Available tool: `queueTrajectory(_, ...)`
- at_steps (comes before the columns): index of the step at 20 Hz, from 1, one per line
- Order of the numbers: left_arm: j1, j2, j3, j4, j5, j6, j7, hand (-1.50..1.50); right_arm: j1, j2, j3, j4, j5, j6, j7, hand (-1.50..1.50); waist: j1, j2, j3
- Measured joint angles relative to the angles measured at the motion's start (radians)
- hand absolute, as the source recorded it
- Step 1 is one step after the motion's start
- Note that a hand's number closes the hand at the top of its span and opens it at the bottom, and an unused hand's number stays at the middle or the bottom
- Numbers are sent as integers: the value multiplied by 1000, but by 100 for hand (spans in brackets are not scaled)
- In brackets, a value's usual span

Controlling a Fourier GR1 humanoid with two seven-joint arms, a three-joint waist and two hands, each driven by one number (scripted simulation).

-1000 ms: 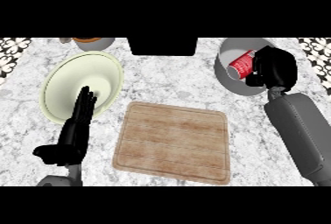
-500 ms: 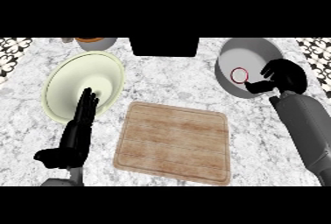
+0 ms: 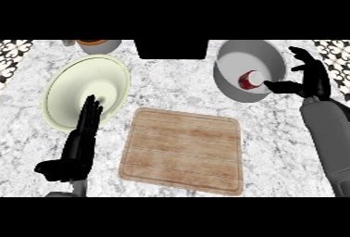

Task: Pick the can from the cutting board and place it in the pot

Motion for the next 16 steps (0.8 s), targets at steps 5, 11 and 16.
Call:
queueTrajectory(5,-13,3,10,-5,-1,-2,10,0,14,25,-136,5,-165,-23,-145,-150,1,3,3)
queueTrajectory(11,21,0,3,-42,-10,-9,19,0,27,-56,-256,81,-296,33,-281,-150,3,3,2)
queueTrajectory(16,13,-16,6,-25,-17,-16,9,0,41,-124,-321,177,-368,83,-428,-150,4,4,3)
